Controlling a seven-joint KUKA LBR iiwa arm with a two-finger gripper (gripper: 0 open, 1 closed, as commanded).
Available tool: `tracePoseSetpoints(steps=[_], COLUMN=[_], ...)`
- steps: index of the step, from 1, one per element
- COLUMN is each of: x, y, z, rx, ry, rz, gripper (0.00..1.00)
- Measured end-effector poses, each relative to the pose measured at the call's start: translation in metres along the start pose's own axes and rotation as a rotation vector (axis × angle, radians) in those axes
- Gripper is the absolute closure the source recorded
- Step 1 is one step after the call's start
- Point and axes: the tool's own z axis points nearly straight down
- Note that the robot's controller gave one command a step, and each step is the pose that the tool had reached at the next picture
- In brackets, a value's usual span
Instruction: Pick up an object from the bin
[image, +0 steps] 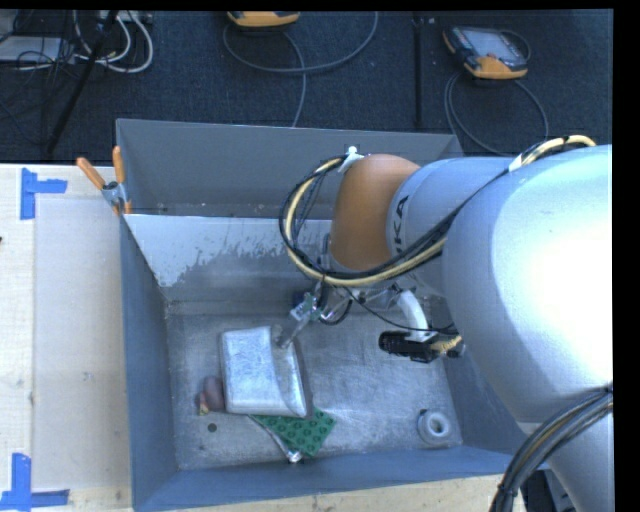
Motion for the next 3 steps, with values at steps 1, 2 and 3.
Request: tracePoseSetpoints(steps=[1,2,3], x=[0.025,0.018,0.069], y=[-0.026,-0.014,-0.002], z=[-0.035,-0.072,-0.035], rx=[0.004,0.0,-0.021], ry=[0.005,0.002,-0.012], rz=[0.182,0.225,-0.145], gripper=[0.0,0.0,0.0])
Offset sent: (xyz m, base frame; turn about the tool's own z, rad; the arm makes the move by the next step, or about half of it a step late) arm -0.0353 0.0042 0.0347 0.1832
